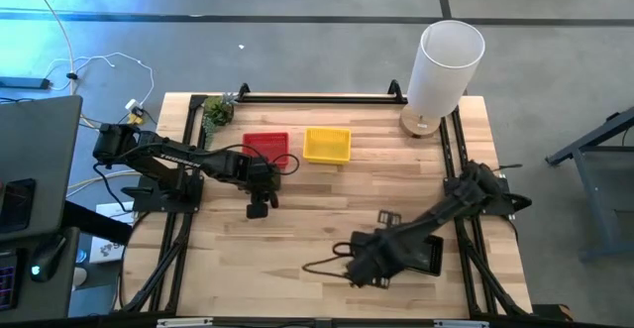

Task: Stack baskets by color
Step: Move the stacked black bins to the top of the table

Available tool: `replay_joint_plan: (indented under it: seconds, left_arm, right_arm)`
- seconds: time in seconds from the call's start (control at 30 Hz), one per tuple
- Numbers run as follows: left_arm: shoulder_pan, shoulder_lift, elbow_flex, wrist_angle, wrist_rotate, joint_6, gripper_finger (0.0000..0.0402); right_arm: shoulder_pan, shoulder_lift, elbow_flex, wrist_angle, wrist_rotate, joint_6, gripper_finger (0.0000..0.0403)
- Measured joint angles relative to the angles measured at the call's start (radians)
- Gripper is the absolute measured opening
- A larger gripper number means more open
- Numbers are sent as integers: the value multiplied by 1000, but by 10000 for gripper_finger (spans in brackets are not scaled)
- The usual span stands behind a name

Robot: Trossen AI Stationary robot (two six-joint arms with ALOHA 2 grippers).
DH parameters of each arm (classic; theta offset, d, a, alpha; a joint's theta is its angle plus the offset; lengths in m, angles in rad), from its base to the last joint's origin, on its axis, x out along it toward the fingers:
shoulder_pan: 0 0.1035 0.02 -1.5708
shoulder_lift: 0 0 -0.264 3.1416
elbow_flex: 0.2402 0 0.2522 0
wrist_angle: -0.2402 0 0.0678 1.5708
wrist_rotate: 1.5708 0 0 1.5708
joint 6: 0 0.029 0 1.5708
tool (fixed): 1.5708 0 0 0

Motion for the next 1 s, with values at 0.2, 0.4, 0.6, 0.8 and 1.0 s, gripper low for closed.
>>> replay_joint_plan:
  seconds: [0.2,0.4,0.6,0.8,1.0]
  left_arm:
    - [0,0,0,0,0,-22,90]
    - [0,0,0,0,0,-22,90]
    - [0,0,0,0,0,-21,90]
    - [0,0,1,4,0,-21,90]
    - [2,0,1,7,0,-23,90]
  right_arm:
    - [99,-38,0,4,8,139,99]
    - [192,-38,0,58,34,303,99]
    - [288,-38,-12,93,109,487,99]
    - [354,-37,-137,206,97,618,99]
    - [394,-36,-258,357,41,704,99]
